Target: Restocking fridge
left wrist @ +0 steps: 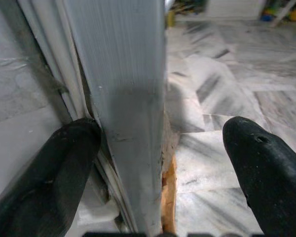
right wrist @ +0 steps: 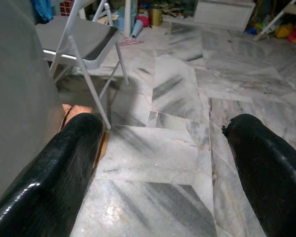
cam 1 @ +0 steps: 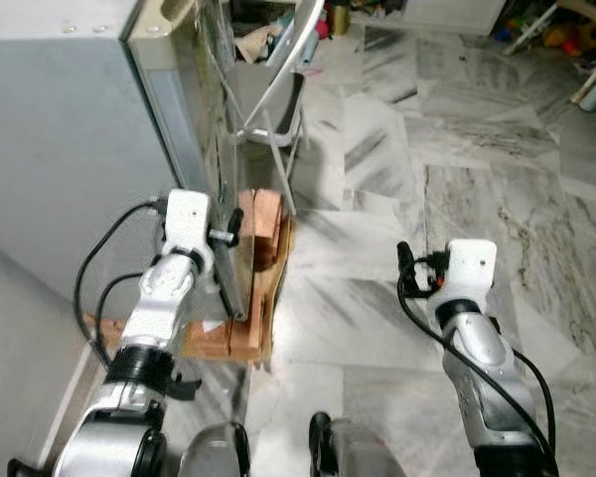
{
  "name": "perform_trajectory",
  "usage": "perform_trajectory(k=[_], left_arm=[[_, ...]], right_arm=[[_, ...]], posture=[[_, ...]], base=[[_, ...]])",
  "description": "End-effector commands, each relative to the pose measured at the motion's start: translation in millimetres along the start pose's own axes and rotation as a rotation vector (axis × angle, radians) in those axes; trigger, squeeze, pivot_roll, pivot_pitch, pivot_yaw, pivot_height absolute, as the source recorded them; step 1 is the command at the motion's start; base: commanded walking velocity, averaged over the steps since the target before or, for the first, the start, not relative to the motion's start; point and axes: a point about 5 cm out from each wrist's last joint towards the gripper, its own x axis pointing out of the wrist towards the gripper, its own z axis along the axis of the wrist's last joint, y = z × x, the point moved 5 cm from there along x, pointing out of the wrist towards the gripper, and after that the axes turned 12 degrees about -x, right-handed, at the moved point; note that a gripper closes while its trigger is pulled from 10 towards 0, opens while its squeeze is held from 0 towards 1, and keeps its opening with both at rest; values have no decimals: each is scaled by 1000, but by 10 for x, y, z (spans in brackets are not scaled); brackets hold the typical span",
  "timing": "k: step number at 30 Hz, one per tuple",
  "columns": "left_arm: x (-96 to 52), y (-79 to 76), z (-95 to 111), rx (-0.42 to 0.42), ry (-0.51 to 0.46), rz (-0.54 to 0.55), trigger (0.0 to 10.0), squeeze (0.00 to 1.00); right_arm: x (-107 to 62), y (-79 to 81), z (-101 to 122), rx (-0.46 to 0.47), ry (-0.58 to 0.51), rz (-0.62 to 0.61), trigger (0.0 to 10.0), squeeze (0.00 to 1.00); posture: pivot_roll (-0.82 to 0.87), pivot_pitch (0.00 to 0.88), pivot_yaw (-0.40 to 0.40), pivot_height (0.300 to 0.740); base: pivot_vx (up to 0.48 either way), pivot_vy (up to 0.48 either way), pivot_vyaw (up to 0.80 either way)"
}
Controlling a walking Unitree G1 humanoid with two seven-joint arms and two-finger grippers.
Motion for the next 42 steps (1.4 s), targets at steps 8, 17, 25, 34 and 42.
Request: perform_trajectory(k=[8,17,25,34,42], left_arm=[[-520,-2183,179,-2,-62,-802,10000,0],[-188,-1730,234,15,-96,-615,10000,0],[-288,-836,133,20,-89,-440,10000,0],[-618,-368,-211,-36,-22,-305,10000,0],[-622,-317,-185,-65,-37,-249,10000,0]], right_arm=[[-219,-205,-395,-39,118,-9,10000,0],[-215,-171,-361,-41,102,-10,10000,0],[-153,-125,-310,-26,81,-12,10000,0],[-106,-73,-257,-22,63,2,10000,0],[-77,-45,-220,-22,47,7,10000,0]], posture=[[-43,139,-44,740],[-47,139,-34,740],[-23,140,-29,740],[-14,137,-40,740],[-18,129,-47,740]], base=[[0,0,0],[0,0,0],[0,0,0],[120,-96,-533],[366,-306,-475]])
